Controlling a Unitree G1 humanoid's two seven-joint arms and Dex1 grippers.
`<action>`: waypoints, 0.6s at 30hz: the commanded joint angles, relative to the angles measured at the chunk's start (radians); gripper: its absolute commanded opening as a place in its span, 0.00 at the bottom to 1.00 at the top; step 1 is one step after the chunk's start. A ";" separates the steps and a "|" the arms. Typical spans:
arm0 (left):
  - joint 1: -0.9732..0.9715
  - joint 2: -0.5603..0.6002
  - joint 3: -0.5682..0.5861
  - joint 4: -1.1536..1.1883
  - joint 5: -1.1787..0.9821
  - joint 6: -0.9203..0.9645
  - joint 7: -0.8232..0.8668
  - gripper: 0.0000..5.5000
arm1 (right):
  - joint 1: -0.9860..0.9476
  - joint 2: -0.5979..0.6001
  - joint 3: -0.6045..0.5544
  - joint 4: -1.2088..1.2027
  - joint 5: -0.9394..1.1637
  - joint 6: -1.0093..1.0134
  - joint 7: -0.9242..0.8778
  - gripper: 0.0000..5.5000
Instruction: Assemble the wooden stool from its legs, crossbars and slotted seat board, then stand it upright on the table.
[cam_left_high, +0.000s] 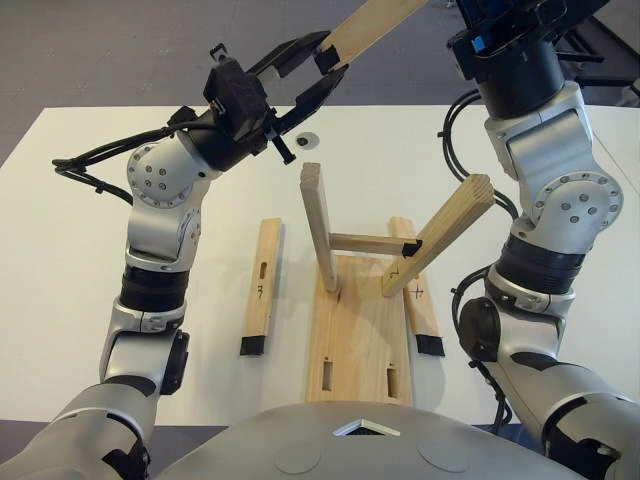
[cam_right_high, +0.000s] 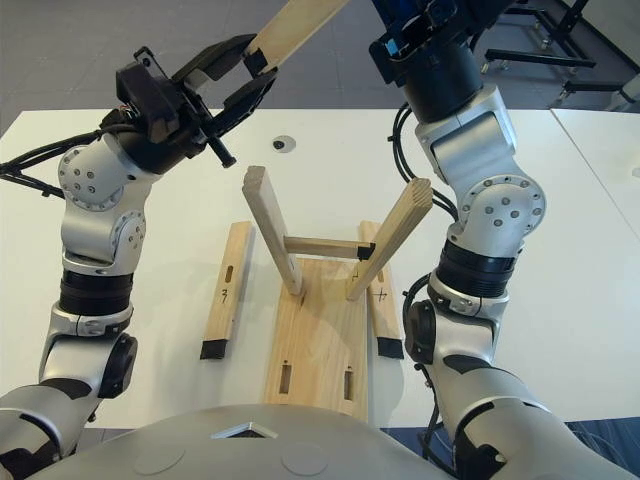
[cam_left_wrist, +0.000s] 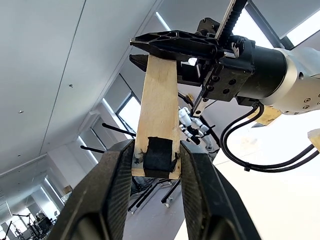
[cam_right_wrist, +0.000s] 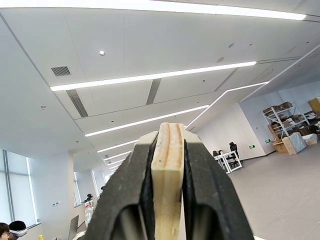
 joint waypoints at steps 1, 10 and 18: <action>0.056 0.106 0.161 0.002 -0.164 0.152 -0.028 0.23 | -0.028 -0.175 -0.296 0.104 -0.051 -0.189 0.002 0.09; 0.049 0.097 0.151 0.005 -0.179 0.229 -0.045 0.39 | 0.010 -0.160 -0.283 0.039 -0.050 -0.187 -0.015 0.07; 0.093 0.134 0.164 -0.069 -0.247 0.294 -0.083 0.52 | 0.195 -0.318 -0.296 0.156 -0.207 -0.209 0.289 0.07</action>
